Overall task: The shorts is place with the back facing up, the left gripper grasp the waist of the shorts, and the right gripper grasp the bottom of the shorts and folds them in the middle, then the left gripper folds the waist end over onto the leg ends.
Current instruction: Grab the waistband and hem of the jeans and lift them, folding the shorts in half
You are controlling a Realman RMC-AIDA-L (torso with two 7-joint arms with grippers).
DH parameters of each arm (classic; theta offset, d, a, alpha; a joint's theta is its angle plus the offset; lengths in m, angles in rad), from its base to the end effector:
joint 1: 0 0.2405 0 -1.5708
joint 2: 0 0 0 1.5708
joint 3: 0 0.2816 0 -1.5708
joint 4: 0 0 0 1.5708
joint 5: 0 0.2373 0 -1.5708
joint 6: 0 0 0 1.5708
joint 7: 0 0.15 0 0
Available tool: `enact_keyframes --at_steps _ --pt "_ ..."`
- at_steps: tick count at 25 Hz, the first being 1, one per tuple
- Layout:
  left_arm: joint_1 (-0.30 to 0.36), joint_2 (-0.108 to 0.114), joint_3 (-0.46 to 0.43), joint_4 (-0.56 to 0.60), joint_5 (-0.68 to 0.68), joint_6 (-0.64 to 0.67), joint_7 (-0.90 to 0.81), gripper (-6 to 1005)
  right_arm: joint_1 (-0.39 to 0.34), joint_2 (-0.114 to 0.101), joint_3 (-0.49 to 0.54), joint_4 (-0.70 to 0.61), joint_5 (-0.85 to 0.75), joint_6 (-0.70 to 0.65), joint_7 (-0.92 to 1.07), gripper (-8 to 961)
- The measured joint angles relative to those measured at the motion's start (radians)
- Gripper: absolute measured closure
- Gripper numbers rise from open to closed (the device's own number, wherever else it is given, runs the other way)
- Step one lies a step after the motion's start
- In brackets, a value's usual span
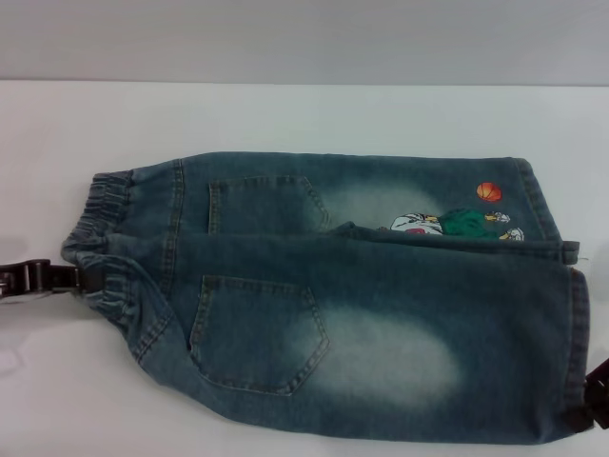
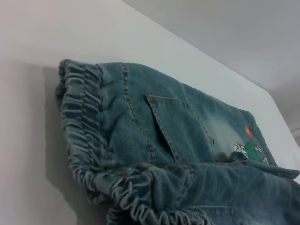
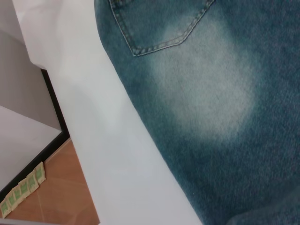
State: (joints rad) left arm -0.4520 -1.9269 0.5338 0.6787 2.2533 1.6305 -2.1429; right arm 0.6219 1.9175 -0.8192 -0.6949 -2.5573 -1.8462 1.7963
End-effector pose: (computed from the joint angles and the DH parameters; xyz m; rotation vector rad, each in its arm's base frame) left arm -0.3784 0.3344 0.0606 -2.2958 -1.7446 -0.5135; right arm 0.3339 0.3362 0.0340 2.7956 -1.0533 0.2468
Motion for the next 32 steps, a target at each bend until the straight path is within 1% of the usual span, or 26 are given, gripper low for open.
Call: enact_keyframes --at_steps 5,8,14,19,24,26,32 --pt "-0.007 -0.001 -0.001 -0.001 0.000 -0.001 0.000 958 -0.002 -0.002 0.000 0.000 -0.002 0.001 -0.012 743" --pt "-0.010 -0.002 -0.002 -0.001 0.000 -0.001 0.000 958 -0.005 -0.005 0.000 0.001 -0.003 0.001 -0.015 955" --pt "-0.017 -0.004 -0.007 -0.003 -0.001 -0.001 -0.005 958 -0.017 -0.013 0.033 0.000 0.007 -0.005 -0.061 955" --pt "-0.022 -0.012 -0.008 -0.003 -0.005 0.003 -0.007 958 -0.025 -0.020 0.132 0.000 0.015 -0.031 -0.119 955" --pt "-0.033 -0.013 -0.008 -0.003 -0.014 0.005 -0.006 958 -0.034 -0.024 0.210 -0.001 0.027 -0.049 -0.165 955" --pt "-0.034 -0.013 -0.008 -0.003 -0.016 0.005 -0.007 958 -0.042 -0.027 0.233 -0.002 0.048 -0.050 -0.180 955" --pt "-0.038 -0.012 -0.009 -0.004 -0.048 0.000 -0.034 958 -0.066 -0.047 0.293 -0.003 0.153 -0.059 -0.222 955"
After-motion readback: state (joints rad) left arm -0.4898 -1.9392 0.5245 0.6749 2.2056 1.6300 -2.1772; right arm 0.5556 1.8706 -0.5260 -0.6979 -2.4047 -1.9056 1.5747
